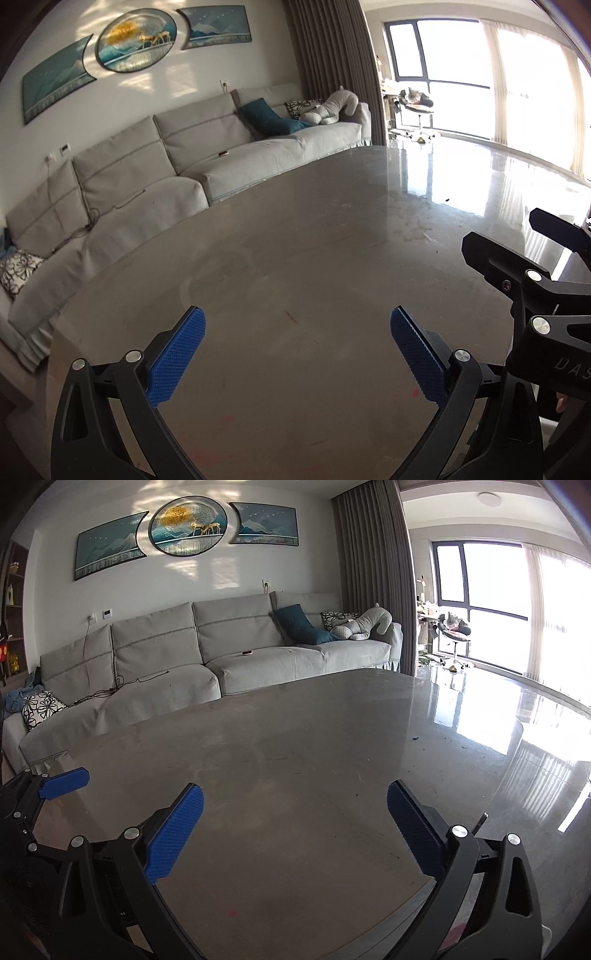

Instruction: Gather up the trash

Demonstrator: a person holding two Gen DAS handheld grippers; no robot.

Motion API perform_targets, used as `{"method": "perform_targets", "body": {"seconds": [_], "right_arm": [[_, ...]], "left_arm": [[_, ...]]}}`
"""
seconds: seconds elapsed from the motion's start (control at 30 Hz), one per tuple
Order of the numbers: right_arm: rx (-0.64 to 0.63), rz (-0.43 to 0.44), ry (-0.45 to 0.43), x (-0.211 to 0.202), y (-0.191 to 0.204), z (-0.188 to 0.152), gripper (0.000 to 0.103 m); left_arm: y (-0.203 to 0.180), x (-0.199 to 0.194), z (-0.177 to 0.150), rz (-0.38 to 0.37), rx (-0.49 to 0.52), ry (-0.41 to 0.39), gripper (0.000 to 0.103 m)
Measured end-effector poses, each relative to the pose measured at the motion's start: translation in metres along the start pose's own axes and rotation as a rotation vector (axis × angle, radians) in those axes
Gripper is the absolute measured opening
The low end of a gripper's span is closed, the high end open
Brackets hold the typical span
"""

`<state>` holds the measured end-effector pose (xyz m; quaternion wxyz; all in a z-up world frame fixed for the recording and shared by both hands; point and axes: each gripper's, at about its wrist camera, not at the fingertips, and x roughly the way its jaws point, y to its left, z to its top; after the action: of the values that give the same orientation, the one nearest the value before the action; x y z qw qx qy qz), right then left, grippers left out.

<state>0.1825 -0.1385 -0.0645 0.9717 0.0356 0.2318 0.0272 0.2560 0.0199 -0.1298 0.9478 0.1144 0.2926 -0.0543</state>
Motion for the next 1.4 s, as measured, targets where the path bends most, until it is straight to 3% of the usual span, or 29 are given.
{"method": "perform_targets", "body": {"seconds": [0.3, 0.83, 1.4], "right_arm": [[-0.009, -0.003, 0.031, 0.012, 0.001, -0.014, 0.099], [-0.015, -0.029, 0.024, -0.003, -0.011, -0.015, 0.099], [0.011, -0.036, 0.013, -0.004, -0.008, -0.015, 0.099]], "left_arm": [[0.023, 0.018, -0.009, -0.003, -0.08, 0.063, 0.098], [0.027, 0.015, -0.008, -0.068, -0.147, 0.051, 0.098], [0.032, 0.019, -0.008, -0.064, -0.18, 0.049, 0.098]]}}
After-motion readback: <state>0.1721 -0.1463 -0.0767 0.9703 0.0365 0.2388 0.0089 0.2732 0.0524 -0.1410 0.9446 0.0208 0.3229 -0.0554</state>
